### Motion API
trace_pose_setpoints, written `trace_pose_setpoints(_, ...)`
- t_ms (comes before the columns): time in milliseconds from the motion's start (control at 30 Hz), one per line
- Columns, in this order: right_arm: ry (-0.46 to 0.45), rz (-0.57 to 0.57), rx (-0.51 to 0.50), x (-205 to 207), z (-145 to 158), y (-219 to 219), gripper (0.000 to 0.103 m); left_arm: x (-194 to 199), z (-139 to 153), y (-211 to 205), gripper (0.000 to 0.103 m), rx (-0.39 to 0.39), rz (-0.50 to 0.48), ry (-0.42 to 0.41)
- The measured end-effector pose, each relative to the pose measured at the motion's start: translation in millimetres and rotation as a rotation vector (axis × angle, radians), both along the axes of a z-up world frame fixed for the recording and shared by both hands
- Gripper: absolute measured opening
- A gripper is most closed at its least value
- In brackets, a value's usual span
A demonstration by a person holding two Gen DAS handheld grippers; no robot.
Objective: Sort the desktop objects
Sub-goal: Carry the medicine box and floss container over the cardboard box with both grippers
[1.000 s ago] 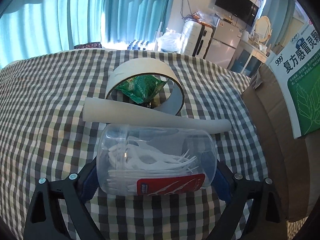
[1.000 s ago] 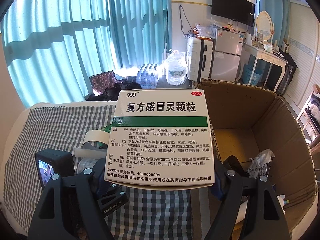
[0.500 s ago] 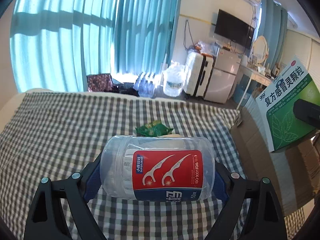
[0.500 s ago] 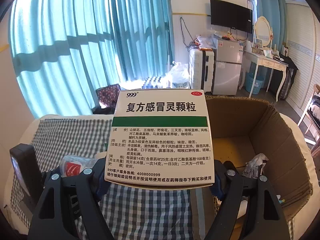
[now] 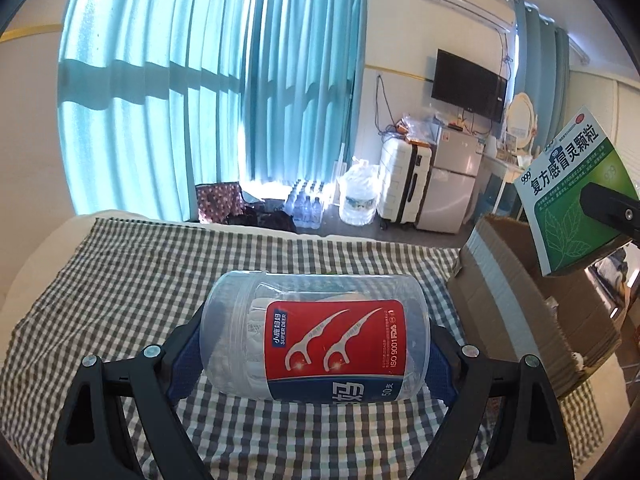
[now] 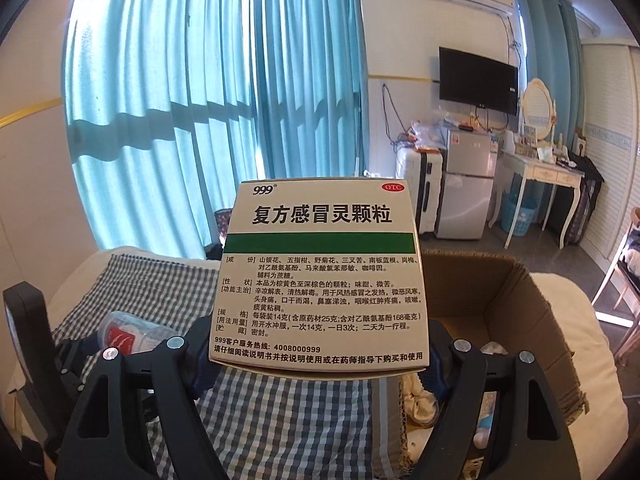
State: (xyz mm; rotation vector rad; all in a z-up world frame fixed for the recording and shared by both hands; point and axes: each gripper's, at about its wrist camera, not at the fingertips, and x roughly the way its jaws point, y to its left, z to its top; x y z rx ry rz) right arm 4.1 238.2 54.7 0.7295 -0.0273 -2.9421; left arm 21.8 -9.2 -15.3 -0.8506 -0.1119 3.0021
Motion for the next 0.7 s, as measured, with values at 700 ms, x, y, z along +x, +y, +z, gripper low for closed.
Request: trace_pose_setpoints(700, 0.121, -0.133, -0.025, 41, 48, 75, 0.078, 14, 101, 81, 0.090, -0.044, -0.065, 0.135)
